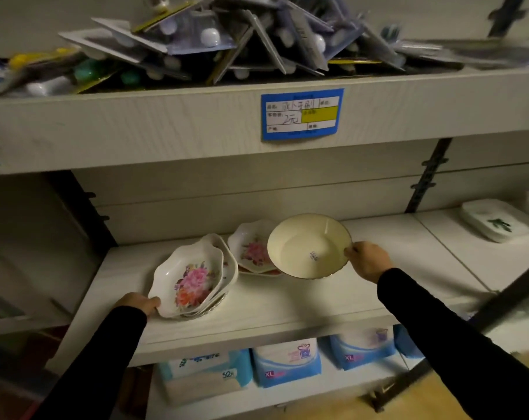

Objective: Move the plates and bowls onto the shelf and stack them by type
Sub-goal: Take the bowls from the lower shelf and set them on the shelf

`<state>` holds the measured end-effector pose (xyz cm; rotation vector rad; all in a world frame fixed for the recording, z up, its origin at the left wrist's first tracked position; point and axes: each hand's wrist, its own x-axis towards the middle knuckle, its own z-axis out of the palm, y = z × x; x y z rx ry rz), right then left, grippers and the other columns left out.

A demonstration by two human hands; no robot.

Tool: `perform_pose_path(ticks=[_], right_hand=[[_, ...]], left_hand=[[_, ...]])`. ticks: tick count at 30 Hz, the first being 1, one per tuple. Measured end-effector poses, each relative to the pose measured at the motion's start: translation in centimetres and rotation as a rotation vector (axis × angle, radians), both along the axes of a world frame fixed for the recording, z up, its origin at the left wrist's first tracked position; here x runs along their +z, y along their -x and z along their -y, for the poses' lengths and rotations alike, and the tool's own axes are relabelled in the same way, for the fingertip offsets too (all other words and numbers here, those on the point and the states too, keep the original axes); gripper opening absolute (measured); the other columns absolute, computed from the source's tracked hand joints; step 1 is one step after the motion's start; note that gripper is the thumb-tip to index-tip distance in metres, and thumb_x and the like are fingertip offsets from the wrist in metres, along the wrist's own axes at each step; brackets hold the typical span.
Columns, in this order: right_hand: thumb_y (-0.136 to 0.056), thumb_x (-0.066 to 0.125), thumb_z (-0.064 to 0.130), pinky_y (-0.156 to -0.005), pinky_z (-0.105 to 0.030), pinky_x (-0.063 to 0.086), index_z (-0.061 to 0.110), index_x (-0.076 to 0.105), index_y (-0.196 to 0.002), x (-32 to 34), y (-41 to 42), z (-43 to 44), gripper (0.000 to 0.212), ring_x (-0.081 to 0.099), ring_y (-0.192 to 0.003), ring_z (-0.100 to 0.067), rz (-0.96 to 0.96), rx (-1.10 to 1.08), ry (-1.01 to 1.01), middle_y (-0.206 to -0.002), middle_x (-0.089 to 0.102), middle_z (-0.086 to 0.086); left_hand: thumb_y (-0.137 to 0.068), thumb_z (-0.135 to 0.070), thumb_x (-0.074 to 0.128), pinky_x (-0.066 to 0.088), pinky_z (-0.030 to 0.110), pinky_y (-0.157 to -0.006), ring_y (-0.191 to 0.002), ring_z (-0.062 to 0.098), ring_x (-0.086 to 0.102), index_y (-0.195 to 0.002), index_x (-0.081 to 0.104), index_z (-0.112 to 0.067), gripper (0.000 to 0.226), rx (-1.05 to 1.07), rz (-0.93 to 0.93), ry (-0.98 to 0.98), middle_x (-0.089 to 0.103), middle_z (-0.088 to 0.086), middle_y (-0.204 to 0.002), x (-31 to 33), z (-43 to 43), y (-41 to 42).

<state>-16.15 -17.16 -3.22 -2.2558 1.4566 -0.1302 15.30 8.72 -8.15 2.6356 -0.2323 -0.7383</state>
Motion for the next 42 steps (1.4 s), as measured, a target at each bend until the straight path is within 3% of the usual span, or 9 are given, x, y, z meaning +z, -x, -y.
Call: perform_pose_path(ticks=[4, 6, 11, 15, 18, 27, 30, 35, 42], right_hand=[[-0.096, 0.037, 0.024, -0.073, -0.029, 0.034, 0.0, 0.062, -0.094, -0.3, 1.3, -0.4, 0.034, 0.056, -0.103, -0.037, 0.016, -0.044, -0.019, -0.111, 0.063, -0.023], [-0.096, 0.037, 0.024, -0.075, -0.031, 0.036, 0.002, 0.062, -0.092, -0.3, 2.0, -0.6, 0.033, 0.056, -0.1, -0.036, 0.028, -0.058, -0.02, -0.111, 0.063, -0.023], [-0.096, 0.038, 0.023, -0.072, -0.03, 0.035, 0.005, 0.057, -0.083, -0.1, 4.0, -1.2, 0.029, 0.056, -0.097, -0.036, 0.066, -0.085, -0.012, -0.102, 0.063, -0.024], [-0.095, 0.04, 0.02, -0.069, -0.028, 0.032, 0.007, 0.051, -0.076, 0.2, 6.1, -1.4, 0.026, 0.049, -0.081, -0.029, 0.116, -0.116, -0.029, -0.096, 0.065, -0.025], [-0.095, 0.04, 0.019, -0.068, -0.029, 0.031, 0.004, 0.053, -0.076, 0.4, 8.3, -1.6, 0.028, 0.051, -0.082, -0.032, 0.137, -0.136, -0.03, -0.098, 0.066, -0.026], [-0.096, 0.04, 0.024, -0.069, -0.029, 0.034, 0.005, 0.053, -0.074, 1.3, 18.3, -2.4, 0.032, 0.053, -0.08, -0.03, 0.176, -0.269, -0.025, -0.085, 0.061, -0.019], [-0.097, 0.039, 0.024, -0.069, -0.028, 0.033, 0.008, 0.05, -0.07, 1.7, 22.4, -2.9, 0.034, 0.049, -0.076, -0.025, 0.18, -0.311, -0.011, -0.079, 0.055, -0.012], [-0.097, 0.038, 0.024, -0.071, -0.037, 0.041, -0.004, 0.06, -0.087, 1.6, 30.0, -3.4, 0.037, 0.055, -0.082, -0.032, 0.173, -0.389, -0.034, -0.087, 0.061, -0.019], [-0.095, 0.041, 0.021, -0.064, -0.032, 0.031, 0.006, 0.048, -0.071, 1.3, 41.7, -2.4, 0.029, 0.046, -0.07, -0.025, 0.195, -0.485, -0.029, -0.073, 0.052, -0.013]], left_hand=[[-0.08, -0.004, 0.058, 0.033, 0.027, -0.052, -0.048, 0.024, 0.041, -0.052, 0.057, 0.005, 0.03, 0.13, -0.083, 0.256, 0.05, 0.011, -0.03, 0.1, -0.9, -0.2], [-0.082, -0.001, 0.054, 0.031, 0.025, -0.05, -0.042, 0.022, 0.039, -0.049, 0.05, 0.002, 0.034, 0.171, -0.121, 0.38, 0.042, 0.005, -0.02, 0.8, -1.3, -0.2], [-0.085, -0.006, 0.049, 0.028, 0.011, -0.031, -0.014, 0.018, 0.037, -0.052, 0.042, -0.002, 0.034, 0.173, -0.142, 0.455, 0.04, 0.007, -0.02, 3.7, -1.3, 1.0], [-0.086, -0.006, 0.047, 0.025, 0.007, -0.031, -0.013, 0.018, 0.039, -0.051, 0.038, -0.005, 0.036, 0.147, -0.129, 0.513, 0.038, 0.006, -0.019, 5.6, -0.6, 2.2], [-0.087, -0.005, 0.045, 0.026, 0.012, -0.031, -0.012, 0.016, 0.037, -0.052, 0.038, -0.005, 0.036, 0.08, -0.133, 0.589, 0.039, 0.007, -0.018, 6.9, 0.5, 4.2], [-0.089, -0.002, 0.043, 0.018, 0.002, -0.03, -0.015, 0.005, 0.027, -0.053, 0.037, -0.006, 0.036, -0.119, -0.197, 0.733, 0.031, 0.001, -0.019, 9.3, 6.4, 14.4], [-0.089, -0.001, 0.042, 0.016, 0.001, -0.03, -0.015, 0.003, 0.025, -0.053, 0.036, -0.006, 0.036, -0.196, -0.233, 0.724, 0.032, 0.0, -0.019, 9.2, 8.8, 18.4], [-0.088, -0.003, 0.045, 0.012, 0.003, -0.029, -0.017, 0.002, 0.024, -0.051, 0.036, -0.009, 0.038, -0.301, -0.261, 0.681, 0.032, -0.004, -0.021, 8.2, 12.4, 25.2], [-0.087, -0.008, 0.048, 0.017, 0.014, -0.035, -0.028, 0.009, 0.025, -0.05, 0.041, -0.008, 0.038, -0.456, -0.285, 0.636, 0.033, -0.003, -0.034, 7.4, 16.5, 36.9]])
